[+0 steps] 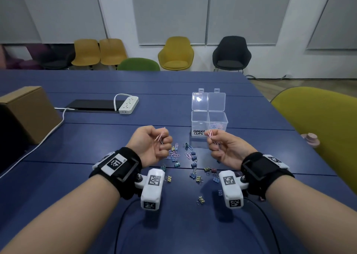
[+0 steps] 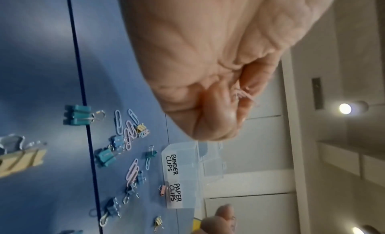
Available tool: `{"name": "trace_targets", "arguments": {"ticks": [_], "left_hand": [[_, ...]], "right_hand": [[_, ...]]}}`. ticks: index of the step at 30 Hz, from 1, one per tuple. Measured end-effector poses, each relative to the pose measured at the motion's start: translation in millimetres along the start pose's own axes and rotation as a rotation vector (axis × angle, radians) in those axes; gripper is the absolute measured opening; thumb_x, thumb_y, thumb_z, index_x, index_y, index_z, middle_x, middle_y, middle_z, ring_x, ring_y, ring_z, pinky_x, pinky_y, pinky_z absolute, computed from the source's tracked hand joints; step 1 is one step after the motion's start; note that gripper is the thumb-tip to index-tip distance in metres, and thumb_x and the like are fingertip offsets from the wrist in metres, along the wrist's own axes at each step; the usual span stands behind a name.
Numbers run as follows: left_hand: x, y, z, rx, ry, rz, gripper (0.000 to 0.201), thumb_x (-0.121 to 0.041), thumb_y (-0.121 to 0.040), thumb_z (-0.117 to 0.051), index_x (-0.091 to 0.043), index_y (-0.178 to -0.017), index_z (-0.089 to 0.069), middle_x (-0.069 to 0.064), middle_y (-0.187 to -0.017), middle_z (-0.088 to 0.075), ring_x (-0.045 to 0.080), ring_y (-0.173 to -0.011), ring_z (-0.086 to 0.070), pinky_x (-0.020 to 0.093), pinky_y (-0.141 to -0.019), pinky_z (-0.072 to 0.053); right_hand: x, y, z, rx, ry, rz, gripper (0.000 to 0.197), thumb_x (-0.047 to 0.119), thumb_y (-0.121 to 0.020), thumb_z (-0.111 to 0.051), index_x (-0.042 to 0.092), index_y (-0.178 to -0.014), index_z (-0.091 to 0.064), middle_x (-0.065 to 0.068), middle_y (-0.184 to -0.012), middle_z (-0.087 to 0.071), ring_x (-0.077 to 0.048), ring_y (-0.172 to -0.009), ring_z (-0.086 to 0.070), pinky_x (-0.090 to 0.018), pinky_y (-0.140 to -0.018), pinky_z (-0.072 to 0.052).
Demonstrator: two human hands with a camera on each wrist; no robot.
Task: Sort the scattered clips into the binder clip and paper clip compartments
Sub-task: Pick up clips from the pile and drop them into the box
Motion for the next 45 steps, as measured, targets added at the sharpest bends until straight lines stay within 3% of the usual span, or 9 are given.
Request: {"name": "trace_targets", "arguments": {"ticks": [6, 9, 12, 17, 21, 34, 37, 41, 45], "left_hand": [[-2.7, -13.3, 14.4, -0.072, 0.112, -0.006, 0.007, -0.014, -0.065, -0.038, -0.010, -0.069, -0.044, 0.004, -0.063, -0.042, 0.013, -0.044, -0.039, 0.016, -0.035, -0.017], [-2.0, -28.7, 26.8, -0.189, -0.041, 0.104, 0.022, -0.021, -0.086, -0.045, -0.014, -0.065, -0.042, 0.000, -0.058, -0.043, 0.010, -0.038, -0.038, 0.013, -0.032, -0.015], [0.9, -39.0, 33.6, -0.289, -0.223, 0.165, 0.044, -0.039, -0.096, -0.047, -0.020, -0.059, -0.032, -0.006, -0.044, -0.031, 0.006, -0.030, -0.025, 0.013, -0.033, -0.009], [0.5, -49.9, 39.6, -0.425, -0.920, 0.096, 0.048, -0.050, -0.090, -0.055, -0.020, -0.058, -0.035, -0.003, -0.048, -0.031, 0.013, -0.038, -0.026, 0.016, -0.041, -0.019], [-0.2, -55.8, 35.3, -0.376, -1.494, 0.007, 0.024, -0.030, -0.077, -0.077, -0.018, -0.078, -0.055, -0.003, -0.074, -0.055, 0.015, -0.069, -0.053, 0.019, -0.049, -0.036], [11.0, -81.5, 27.2, -0.288, -1.888, 0.215, 0.020, -0.032, -0.084, -0.068, -0.014, -0.080, -0.060, 0.006, -0.084, -0.055, 0.022, -0.077, -0.049, 0.027, -0.072, -0.043], [13.5, -81.8, 25.6, -0.316, -1.891, 0.194, 0.020, -0.030, -0.084, -0.068, -0.012, -0.080, -0.061, 0.006, -0.080, -0.056, 0.023, -0.075, -0.051, 0.030, -0.075, -0.049], [17.2, -79.1, 25.8, -0.362, -1.885, 0.189, 0.032, -0.026, -0.085, -0.066, -0.013, -0.061, -0.049, 0.006, -0.070, -0.053, 0.026, -0.073, -0.053, 0.033, -0.072, -0.050], [21.3, -70.0, 19.7, -0.369, -1.918, 0.241, 0.036, -0.022, -0.092, -0.055, -0.011, -0.060, -0.042, 0.004, -0.062, -0.043, 0.027, -0.076, -0.049, 0.029, -0.066, -0.041]], "right_hand": [[-5.2, -17.0, -21.8, -0.054, 0.165, -0.138, 0.017, 0.011, -0.089, -0.049, 0.012, -0.072, -0.050, -0.001, -0.061, -0.045, -0.008, -0.044, -0.035, -0.016, -0.038, -0.024], [-5.6, -29.4, -30.2, -0.147, 0.572, -0.216, 0.029, 0.012, -0.098, -0.036, 0.013, -0.072, -0.049, 0.004, -0.052, -0.031, -0.004, -0.034, -0.023, -0.013, -0.034, -0.015], [-1.3, -39.8, -37.9, -0.150, 1.174, -0.196, 0.022, 0.011, -0.095, -0.039, 0.010, -0.089, -0.060, 0.002, -0.059, -0.039, -0.008, -0.041, -0.036, -0.018, -0.038, -0.029], [-9.3, -62.5, -46.3, -0.113, 1.803, -0.120, 0.029, 0.019, -0.093, -0.050, -0.002, -0.105, -0.066, -0.009, -0.086, -0.056, -0.023, -0.079, -0.052, -0.029, -0.070, -0.047], [-16.2, -70.6, -53.3, -0.103, 2.040, -0.090, 0.023, 0.026, -0.088, -0.060, 0.004, -0.085, -0.063, -0.008, -0.076, -0.053, -0.026, -0.075, -0.052, -0.028, -0.066, -0.043], [-26.7, -74.0, -68.3, -0.065, 2.179, -0.210, 0.039, 0.015, -0.090, -0.060, 0.010, -0.062, -0.033, -0.005, -0.062, -0.040, -0.029, -0.074, -0.050, -0.029, -0.065, -0.041], [-28.7, -69.6, -67.0, -0.045, 2.158, -0.229, 0.017, 0.017, -0.088, -0.063, 0.004, -0.084, -0.052, -0.010, -0.079, -0.055, -0.030, -0.081, -0.054, -0.029, -0.068, -0.042], [-31.7, -64.0, -64.2, -0.009, 2.148, -0.216, 0.037, 0.022, -0.086, -0.065, 0.002, -0.116, -0.056, -0.014, -0.106, -0.064, -0.028, -0.083, -0.055, -0.029, -0.068, -0.044], [-36.6, -58.4, -58.9, 0.009, 2.135, -0.222, 0.025, 0.026, -0.086, -0.063, 0.009, -0.075, -0.049, -0.006, -0.073, -0.054, -0.028, -0.077, -0.053, -0.029, -0.065, -0.043]]}}
Point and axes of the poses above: each hand's wrist, its own y-axis away from the middle knuckle, its own z-axis out of the back of the hand, x = y × z, the point moved 2 cm from there along -y, towards the middle knuckle
